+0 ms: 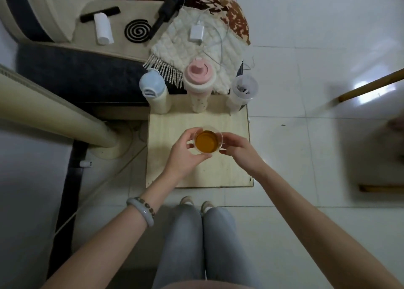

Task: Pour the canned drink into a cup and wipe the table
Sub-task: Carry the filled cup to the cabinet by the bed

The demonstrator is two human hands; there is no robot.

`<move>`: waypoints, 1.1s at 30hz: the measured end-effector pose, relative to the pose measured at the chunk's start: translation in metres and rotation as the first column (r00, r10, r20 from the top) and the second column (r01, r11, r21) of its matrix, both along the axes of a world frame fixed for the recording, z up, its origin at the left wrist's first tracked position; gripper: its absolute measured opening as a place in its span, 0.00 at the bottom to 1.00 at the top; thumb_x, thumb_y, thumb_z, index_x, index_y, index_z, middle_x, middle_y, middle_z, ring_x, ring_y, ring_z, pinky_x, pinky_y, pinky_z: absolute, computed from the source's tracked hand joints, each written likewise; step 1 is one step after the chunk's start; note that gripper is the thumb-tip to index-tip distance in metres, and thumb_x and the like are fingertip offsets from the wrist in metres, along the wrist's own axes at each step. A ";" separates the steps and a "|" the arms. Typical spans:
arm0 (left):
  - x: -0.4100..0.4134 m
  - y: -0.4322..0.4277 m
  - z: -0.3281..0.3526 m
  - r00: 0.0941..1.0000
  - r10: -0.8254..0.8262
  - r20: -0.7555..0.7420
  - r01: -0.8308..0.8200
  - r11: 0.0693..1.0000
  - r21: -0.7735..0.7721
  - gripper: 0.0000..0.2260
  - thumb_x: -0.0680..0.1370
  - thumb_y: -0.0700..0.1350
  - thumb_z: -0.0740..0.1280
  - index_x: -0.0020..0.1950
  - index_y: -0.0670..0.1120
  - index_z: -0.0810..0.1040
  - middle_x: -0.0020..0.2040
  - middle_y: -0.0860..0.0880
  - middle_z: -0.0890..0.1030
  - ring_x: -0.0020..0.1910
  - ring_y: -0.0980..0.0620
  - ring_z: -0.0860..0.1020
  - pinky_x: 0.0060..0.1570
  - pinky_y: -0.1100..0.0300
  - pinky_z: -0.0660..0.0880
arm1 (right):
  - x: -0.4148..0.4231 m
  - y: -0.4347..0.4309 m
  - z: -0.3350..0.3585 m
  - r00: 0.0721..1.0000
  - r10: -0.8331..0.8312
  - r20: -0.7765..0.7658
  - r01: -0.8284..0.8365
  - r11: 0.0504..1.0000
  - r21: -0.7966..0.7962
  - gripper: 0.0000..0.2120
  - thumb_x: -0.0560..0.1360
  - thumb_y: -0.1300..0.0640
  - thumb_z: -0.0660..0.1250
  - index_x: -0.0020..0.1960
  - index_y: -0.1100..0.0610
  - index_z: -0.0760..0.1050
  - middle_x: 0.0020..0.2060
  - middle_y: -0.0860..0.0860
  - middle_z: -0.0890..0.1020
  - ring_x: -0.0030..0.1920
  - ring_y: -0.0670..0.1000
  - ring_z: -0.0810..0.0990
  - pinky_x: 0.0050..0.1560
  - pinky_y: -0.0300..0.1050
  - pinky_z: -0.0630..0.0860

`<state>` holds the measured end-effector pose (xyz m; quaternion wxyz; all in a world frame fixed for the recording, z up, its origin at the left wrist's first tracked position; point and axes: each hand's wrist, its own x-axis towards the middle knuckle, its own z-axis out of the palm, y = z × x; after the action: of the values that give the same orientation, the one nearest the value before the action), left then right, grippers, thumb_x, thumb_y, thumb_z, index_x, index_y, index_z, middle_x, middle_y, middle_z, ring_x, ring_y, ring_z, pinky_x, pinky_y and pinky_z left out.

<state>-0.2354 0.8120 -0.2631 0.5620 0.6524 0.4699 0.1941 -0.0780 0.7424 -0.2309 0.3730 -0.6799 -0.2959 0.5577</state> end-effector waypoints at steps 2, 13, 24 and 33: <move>0.003 0.002 -0.025 1.000 0.015 -0.004 -0.015 1.000 -0.025 0.31 0.64 0.40 0.79 0.64 0.49 0.72 0.58 0.60 0.75 0.58 0.64 0.71 0.55 0.64 0.72 | 0.001 0.005 -0.025 1.000 -0.008 -0.003 0.008 1.000 -0.016 0.23 0.73 0.74 0.56 0.61 0.56 0.74 0.55 0.51 0.80 0.58 0.50 0.77 0.59 0.46 0.74; 0.011 0.017 -0.110 0.998 0.010 -0.064 -0.015 0.996 -0.085 0.31 0.66 0.45 0.78 0.66 0.51 0.71 0.59 0.58 0.75 0.58 0.60 0.73 0.54 0.72 0.68 | 0.003 0.022 -0.117 0.999 -0.038 -0.030 0.037 0.998 -0.048 0.22 0.74 0.73 0.56 0.64 0.59 0.74 0.58 0.54 0.79 0.60 0.52 0.76 0.57 0.41 0.74; 0.013 0.027 -0.133 0.996 0.040 -0.074 -0.049 0.991 -0.127 0.30 0.66 0.42 0.78 0.64 0.51 0.71 0.58 0.58 0.75 0.59 0.61 0.72 0.59 0.64 0.71 | 0.004 0.034 -0.134 0.999 -0.015 -0.031 0.013 0.998 -0.063 0.22 0.73 0.72 0.58 0.64 0.59 0.74 0.59 0.52 0.79 0.60 0.47 0.75 0.64 0.45 0.71; 0.010 0.031 -0.110 0.936 -0.137 -0.323 0.120 0.990 -0.072 0.37 0.68 0.42 0.76 0.73 0.48 0.62 0.70 0.50 0.69 0.69 0.52 0.67 0.64 0.61 0.64 | 0.004 0.031 -0.117 1.000 0.018 -0.009 -0.019 0.993 -0.116 0.22 0.73 0.71 0.58 0.66 0.58 0.72 0.60 0.51 0.78 0.61 0.49 0.74 0.61 0.42 0.70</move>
<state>-0.2252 0.8432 -0.3727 0.5043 0.6902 0.5178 0.0338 -0.0735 0.7734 -0.3478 0.3290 -0.6954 -0.2676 0.5801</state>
